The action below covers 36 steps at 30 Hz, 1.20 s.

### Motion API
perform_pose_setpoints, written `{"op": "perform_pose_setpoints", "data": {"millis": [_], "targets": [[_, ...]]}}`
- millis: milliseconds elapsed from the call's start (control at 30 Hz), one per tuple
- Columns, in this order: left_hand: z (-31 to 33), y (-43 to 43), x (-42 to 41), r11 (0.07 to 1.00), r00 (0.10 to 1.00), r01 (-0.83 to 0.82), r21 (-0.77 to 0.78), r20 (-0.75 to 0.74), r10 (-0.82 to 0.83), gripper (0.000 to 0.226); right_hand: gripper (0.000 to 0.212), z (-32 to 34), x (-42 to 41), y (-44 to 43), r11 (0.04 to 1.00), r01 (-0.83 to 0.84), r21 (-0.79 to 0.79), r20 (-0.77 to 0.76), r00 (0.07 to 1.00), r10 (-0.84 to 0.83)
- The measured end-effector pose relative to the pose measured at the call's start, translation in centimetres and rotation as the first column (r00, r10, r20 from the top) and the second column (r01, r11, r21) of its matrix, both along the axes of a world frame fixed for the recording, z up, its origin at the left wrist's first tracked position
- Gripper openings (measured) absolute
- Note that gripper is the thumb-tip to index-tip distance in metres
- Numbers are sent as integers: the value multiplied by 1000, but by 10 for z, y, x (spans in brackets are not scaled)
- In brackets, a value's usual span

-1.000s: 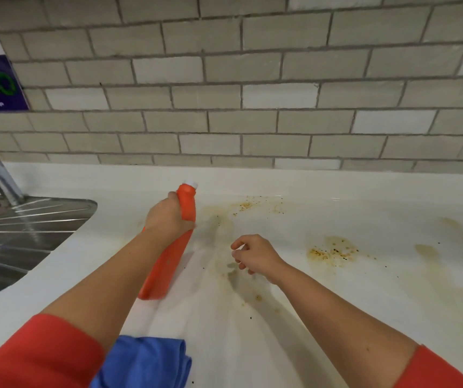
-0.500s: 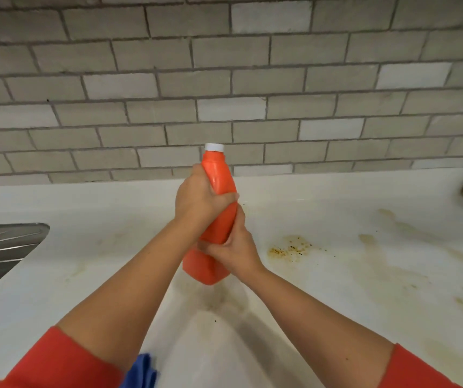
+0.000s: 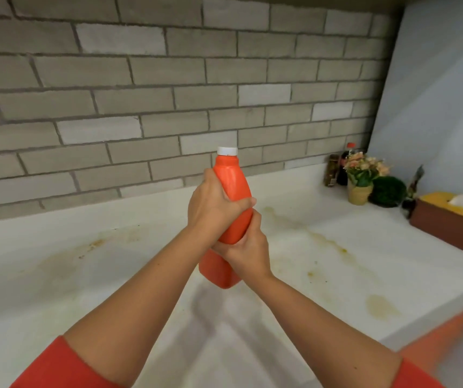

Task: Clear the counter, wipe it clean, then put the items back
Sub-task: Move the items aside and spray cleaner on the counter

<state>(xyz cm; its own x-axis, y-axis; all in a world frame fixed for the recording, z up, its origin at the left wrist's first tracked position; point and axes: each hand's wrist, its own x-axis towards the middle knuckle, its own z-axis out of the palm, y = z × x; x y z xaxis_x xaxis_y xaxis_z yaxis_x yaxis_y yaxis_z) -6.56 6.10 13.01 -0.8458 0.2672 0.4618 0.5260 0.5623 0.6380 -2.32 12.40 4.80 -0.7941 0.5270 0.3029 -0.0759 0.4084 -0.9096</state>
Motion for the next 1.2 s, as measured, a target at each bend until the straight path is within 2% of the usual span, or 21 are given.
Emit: {"op": "perform_pose_setpoints", "data": {"millis": [267,367,533,633,700,833,900,967,1100,1200], "targets": [[-3,125,43,950,950,309,49,-72,-305,51,82,-6,60,130,979,198,-47,-39,979,-199],[-9,166,57,923,925,376,81,-95,-369,52,87,-11,81,174,967,254,-30,-46,966,-255],[-32,224,78,873,891,452,183,-57,-450,34,91,-18,115,242,940,340,27,-27,940,-339],[-50,255,77,884,896,413,221,79,-438,33,91,-21,126,274,923,383,43,-17,924,-382],[-63,275,72,900,875,397,180,221,-431,35,91,-23,129,294,910,414,33,-18,910,-413],[-86,309,66,847,725,523,98,472,-502,28,90,-26,122,331,886,463,1,-24,886,-463],[-98,327,59,812,696,582,46,487,-527,35,89,-30,115,348,874,486,1,-18,874,-486],[-108,346,51,777,677,630,7,485,-554,52,91,-33,109,364,862,506,3,-14,862,-506],[-123,383,44,699,604,715,16,489,-629,104,87,-34,100,394,837,546,27,-12,838,-546],[-134,409,42,729,642,684,33,448,-622,122,85,-38,90,413,822,568,27,-3,823,-568]]}}
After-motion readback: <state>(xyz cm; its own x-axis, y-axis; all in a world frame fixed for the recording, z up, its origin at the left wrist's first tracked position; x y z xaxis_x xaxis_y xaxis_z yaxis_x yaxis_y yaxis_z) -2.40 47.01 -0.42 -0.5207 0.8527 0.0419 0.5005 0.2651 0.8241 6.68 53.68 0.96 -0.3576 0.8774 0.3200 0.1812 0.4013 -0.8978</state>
